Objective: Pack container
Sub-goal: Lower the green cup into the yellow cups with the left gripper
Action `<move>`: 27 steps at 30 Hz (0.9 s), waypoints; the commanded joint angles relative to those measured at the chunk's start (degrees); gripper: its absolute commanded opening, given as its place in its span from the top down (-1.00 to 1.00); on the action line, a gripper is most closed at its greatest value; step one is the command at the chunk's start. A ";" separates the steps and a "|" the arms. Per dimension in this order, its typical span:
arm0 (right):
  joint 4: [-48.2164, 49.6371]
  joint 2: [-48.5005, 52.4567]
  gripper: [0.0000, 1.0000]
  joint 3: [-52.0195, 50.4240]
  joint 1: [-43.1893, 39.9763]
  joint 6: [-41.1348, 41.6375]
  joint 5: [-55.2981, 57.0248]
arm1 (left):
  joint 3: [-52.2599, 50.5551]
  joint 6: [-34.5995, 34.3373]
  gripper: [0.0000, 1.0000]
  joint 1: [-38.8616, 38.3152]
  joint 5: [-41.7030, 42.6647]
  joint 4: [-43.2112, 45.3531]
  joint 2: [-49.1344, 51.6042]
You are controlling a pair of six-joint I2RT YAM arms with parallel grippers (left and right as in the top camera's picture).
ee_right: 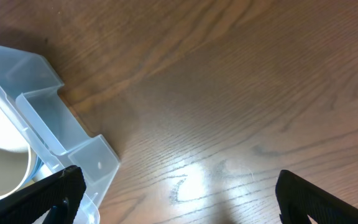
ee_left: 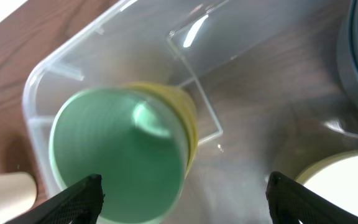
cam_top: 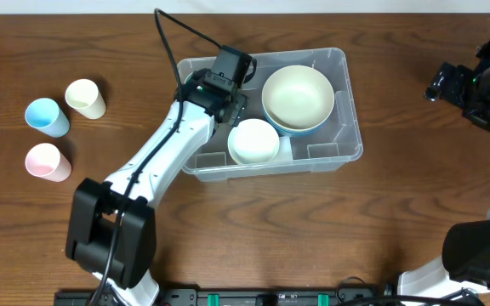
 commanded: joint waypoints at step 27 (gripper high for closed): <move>-0.04 -0.33 -0.99 0.70 -0.07 0.63 -0.02 | 0.59 0.26 0.19 4.02 -0.50 -1.95 3.23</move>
